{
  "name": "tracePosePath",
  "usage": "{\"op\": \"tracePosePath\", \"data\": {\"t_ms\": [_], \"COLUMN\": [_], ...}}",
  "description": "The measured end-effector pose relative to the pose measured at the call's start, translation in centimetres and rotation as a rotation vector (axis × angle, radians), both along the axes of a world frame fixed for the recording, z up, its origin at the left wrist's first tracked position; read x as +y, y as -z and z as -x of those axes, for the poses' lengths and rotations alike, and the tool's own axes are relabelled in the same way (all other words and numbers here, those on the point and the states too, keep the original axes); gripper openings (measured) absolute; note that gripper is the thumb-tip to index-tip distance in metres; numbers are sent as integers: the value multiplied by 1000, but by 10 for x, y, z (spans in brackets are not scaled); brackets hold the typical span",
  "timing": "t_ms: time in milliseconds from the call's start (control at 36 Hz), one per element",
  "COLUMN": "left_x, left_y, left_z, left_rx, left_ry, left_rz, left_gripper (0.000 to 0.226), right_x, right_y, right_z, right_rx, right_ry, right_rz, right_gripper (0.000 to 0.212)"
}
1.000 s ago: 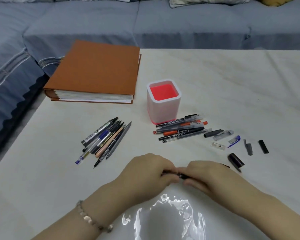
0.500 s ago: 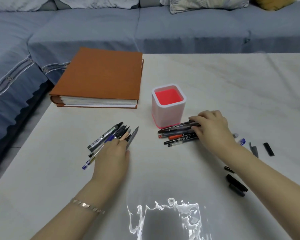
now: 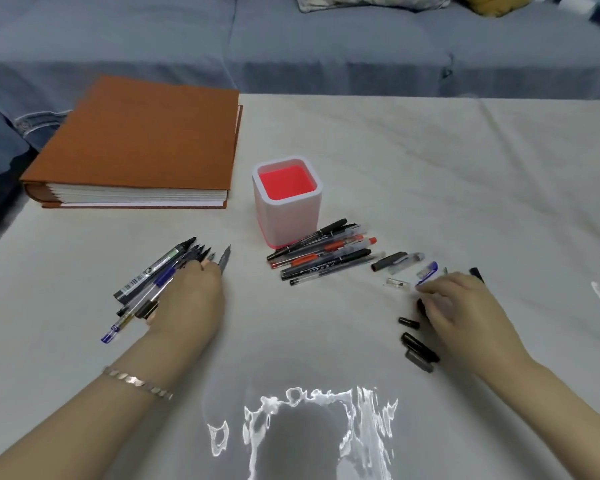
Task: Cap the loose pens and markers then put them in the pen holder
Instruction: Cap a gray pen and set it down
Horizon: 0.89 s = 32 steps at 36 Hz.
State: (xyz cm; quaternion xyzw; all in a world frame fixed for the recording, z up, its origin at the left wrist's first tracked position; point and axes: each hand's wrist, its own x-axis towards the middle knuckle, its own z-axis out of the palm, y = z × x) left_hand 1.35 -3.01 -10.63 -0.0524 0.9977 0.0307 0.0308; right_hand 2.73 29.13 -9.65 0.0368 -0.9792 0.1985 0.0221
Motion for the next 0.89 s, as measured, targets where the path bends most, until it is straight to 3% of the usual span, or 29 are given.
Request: {"op": "tracePosePath", "data": {"t_ms": [83,278,417,500,583,694,889], "left_x": [4,23,42,51,58,64,73], "left_y": [-6,-25,-45,-57,-65,-76,-85], "left_z": [-2,-18,-26,-31,-34,-38,-39], "left_rx": [41,120,-26,-83,-173,-263,-161], "left_ry": [-7,-26,-168,-202,-247,-342,-429], "left_rz": [-110,-449,-1014,-1221,-1454,-1780,-2176], "left_gripper": [3,14,25,27,19,11,13], "right_x": [16,26,22,13,-5,-33,-72], "right_y": [0,10,14,4,-13,-37,-60], "right_z": [6,22,26,22,16,3,-24], "right_rx": [-42,-118,-110,-85,-27,-15,-125], "right_ry": [128,281,298,269,177,93,-122], "right_rz": [-13,-5,-32,18,133,413,781], "right_gripper": [19,30,24,21,13,17,29]}}
